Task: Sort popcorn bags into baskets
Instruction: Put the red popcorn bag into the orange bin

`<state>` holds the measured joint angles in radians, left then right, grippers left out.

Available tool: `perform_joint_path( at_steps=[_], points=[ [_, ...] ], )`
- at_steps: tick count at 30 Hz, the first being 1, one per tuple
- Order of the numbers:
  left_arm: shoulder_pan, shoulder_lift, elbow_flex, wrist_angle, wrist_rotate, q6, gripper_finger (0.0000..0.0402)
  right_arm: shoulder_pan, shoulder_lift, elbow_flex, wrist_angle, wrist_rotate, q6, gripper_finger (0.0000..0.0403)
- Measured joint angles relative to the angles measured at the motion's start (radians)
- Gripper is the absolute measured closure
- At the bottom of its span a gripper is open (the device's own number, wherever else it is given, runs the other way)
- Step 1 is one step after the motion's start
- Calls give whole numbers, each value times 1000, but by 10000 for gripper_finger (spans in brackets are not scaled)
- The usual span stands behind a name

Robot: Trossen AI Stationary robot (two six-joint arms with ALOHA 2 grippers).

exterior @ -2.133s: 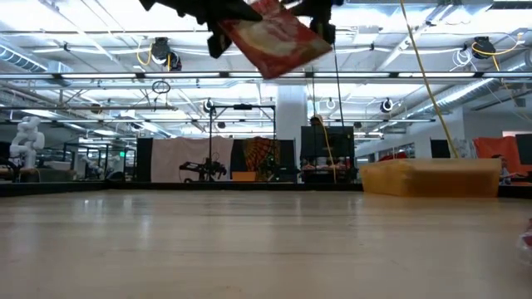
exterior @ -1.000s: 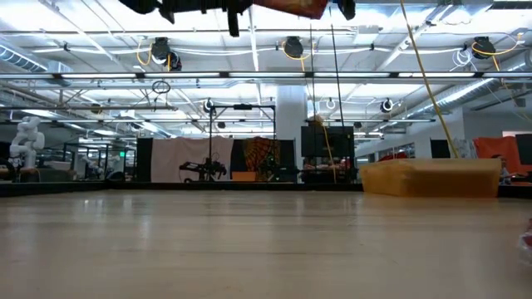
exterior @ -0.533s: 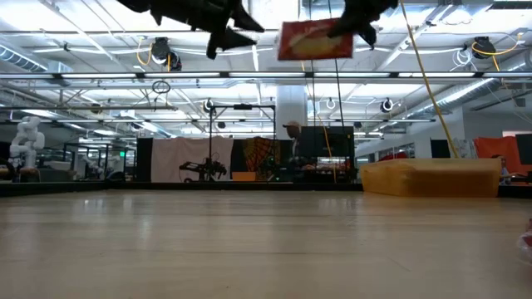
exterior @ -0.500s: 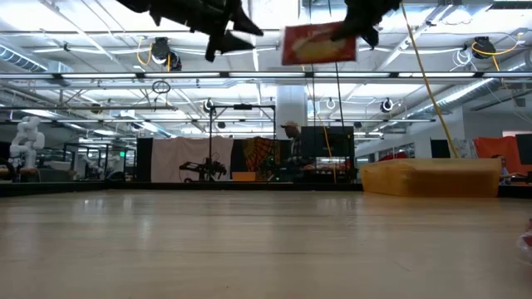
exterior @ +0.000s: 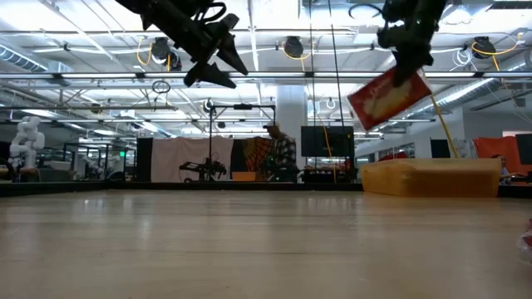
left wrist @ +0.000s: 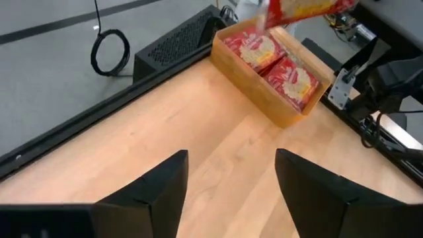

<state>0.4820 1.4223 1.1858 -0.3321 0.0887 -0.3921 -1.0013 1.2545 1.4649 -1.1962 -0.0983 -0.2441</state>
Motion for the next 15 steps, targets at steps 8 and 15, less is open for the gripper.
perform_joint_path(
  at_steps=[8, 15],
  points=[
    [0, -1, 0, 7, 0, 4, 211, -91, 113, -2, -95, -6, -68, 388],
    [-24, -1, 0, 6, 36, -11, 234, -126, 218, -2, -99, -84, -112, 388]
  ],
)
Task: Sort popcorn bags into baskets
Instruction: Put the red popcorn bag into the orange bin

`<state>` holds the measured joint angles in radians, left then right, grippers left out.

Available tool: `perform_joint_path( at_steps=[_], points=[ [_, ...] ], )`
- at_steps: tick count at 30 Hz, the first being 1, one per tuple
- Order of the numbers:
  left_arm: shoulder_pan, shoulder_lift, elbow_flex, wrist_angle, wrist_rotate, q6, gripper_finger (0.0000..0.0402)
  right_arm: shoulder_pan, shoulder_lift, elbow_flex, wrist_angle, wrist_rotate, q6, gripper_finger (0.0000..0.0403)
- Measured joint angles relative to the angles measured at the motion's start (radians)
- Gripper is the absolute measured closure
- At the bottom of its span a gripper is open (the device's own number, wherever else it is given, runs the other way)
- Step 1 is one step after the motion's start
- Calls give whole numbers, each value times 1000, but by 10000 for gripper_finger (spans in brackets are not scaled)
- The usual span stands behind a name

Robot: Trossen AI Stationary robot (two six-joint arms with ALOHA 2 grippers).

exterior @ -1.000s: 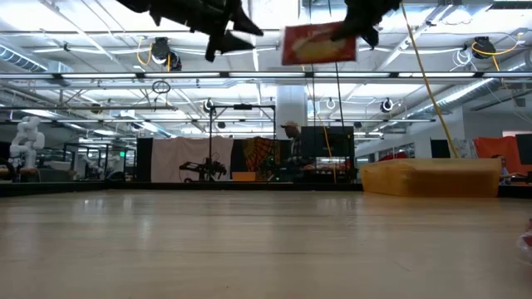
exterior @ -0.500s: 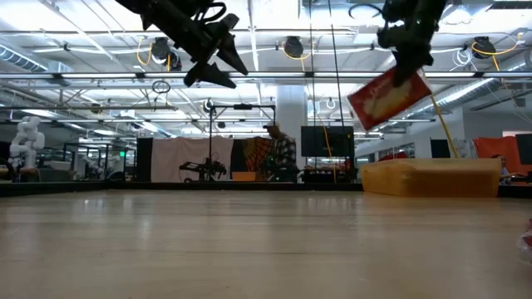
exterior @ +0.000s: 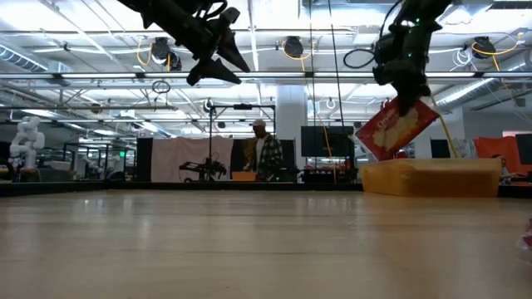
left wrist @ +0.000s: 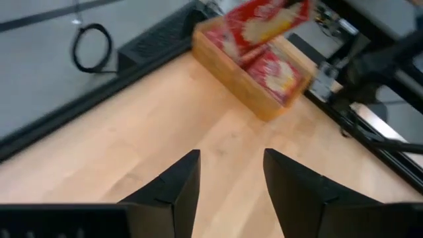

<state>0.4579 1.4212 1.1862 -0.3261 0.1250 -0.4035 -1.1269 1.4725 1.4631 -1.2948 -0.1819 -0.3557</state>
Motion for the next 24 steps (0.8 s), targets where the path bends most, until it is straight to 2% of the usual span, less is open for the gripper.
perform_joint_path(
  at_steps=[10, 18, 24],
  points=[
    [-98, 0, 0, -4, 35, -18, 241, -32, 90, -1, 11, 0, -34, 375],
    [-140, 0, 0, -5, 35, 24, 245, -37, 117, -1, 59, 90, -85, 319],
    [-139, 0, 0, -6, 32, 26, 245, -37, 138, -1, 112, 190, -12, 276]
  ],
)
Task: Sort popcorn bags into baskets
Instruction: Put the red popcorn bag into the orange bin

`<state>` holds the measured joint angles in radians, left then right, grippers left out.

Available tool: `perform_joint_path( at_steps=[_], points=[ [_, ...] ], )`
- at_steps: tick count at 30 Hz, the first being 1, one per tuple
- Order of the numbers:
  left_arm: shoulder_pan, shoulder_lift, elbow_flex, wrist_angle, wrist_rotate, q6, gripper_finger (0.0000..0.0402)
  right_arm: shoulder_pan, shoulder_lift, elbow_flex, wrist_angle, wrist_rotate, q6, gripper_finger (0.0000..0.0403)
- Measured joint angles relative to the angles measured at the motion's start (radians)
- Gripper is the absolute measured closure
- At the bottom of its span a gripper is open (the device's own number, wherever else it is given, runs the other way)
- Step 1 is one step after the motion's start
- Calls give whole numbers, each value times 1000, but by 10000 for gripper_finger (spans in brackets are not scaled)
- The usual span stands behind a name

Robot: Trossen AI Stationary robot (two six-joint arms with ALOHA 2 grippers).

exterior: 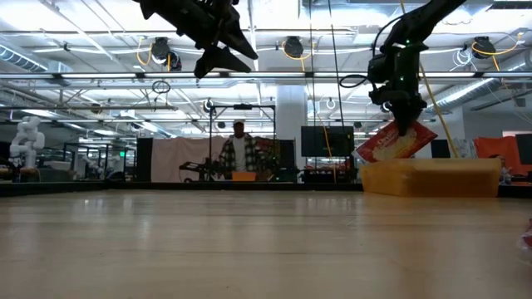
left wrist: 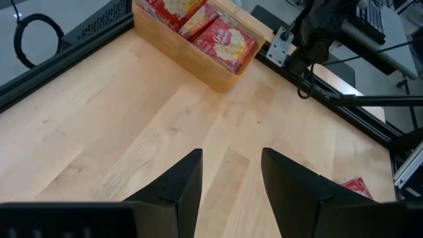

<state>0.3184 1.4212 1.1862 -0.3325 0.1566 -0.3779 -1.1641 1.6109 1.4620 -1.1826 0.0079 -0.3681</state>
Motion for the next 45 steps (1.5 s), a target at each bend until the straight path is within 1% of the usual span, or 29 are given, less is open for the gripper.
perform_joint_path(
  at_steps=[3, 6, 12, 17, 19, 23, 25, 27, 30, 33, 37, 39, 45],
  points=[
    [1, 0, 0, 0, 0, 1, 245, 0, 2, 0, 15, 37, 24, 258],
    [1, 0, 0, 0, 0, 6, 245, 0, 3, 0, 25, 96, 66, 241],
    [9, 0, 0, 0, -1, 17, 245, 0, 3, 0, 43, 108, 122, 217],
    [32, 0, 0, 0, -2, 20, 245, 1, 2, 0, 84, 124, 152, 209],
    [40, 0, 0, 0, -3, 25, 245, 7, 1, 0, 79, 67, 193, 209],
    [56, 0, 0, 0, -3, 38, 245, 45, -1, 0, 3, -81, 318, 214],
    [63, 0, 0, 0, -3, 43, 245, 78, -1, -13, -28, -108, 361, 219],
    [69, 0, 0, 0, -3, 43, 245, 104, -1, -44, -37, -89, 390, 227],
    [76, 0, 0, 0, -3, 43, 245, 123, -1, -104, -15, -7, 431, 240],
    [76, 0, 0, 0, 0, 39, 245, 124, -1, -137, 0, 73, 541, 248],
    [74, 0, 0, -9, 1, 37, 245, 103, -1, -159, 23, 82, 547, 249],
    [74, 0, 0, -9, 1, 38, 245, 93, -1, -184, 70, 99, 547, 249],
    [74, 0, 0, -9, 1, 35, 245, 59, -1, -269, 232, 98, 535, 250]
  ],
)
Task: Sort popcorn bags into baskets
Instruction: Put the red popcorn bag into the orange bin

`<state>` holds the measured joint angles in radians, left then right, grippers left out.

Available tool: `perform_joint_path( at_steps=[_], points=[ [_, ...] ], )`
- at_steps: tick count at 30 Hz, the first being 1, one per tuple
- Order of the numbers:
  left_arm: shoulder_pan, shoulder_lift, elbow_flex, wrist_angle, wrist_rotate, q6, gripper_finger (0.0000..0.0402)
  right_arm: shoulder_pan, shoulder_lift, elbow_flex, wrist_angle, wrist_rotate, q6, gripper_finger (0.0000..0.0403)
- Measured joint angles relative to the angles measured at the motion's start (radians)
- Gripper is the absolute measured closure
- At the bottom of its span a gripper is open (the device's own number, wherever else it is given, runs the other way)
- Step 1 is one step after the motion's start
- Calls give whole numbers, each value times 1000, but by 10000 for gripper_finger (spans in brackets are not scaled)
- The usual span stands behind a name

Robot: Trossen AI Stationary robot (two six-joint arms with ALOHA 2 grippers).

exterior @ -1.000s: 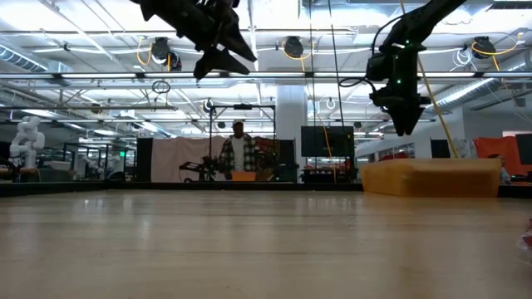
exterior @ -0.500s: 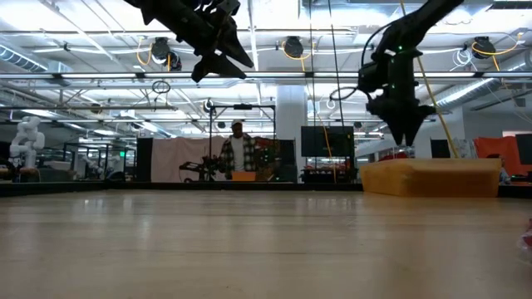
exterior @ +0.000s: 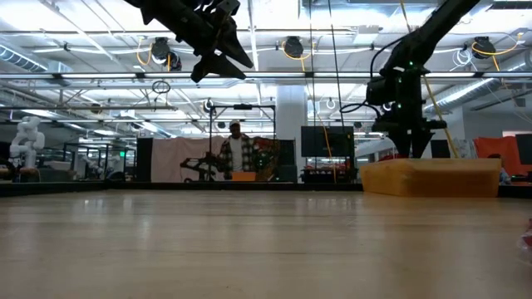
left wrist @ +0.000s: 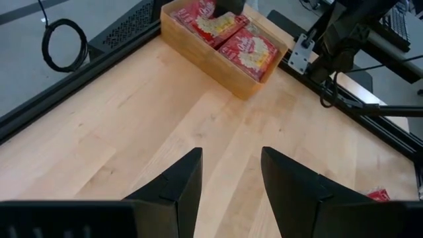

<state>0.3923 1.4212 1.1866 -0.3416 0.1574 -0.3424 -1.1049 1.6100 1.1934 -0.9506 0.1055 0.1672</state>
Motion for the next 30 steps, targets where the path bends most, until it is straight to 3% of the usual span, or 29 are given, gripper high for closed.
perform_joint_path(
  at_steps=[13, 24, 30],
  points=[
    [0, 0, 0, 0, 0, 4, 245, -15, 0, -55, 233, -5, -112, 250],
    [-7, 0, 0, -6, 2, -63, 245, 7, -67, -46, 213, -36, -74, 250],
    [-52, 0, 0, -8, -1, -57, 245, 77, -204, -44, 158, -204, 6, 250]
  ],
)
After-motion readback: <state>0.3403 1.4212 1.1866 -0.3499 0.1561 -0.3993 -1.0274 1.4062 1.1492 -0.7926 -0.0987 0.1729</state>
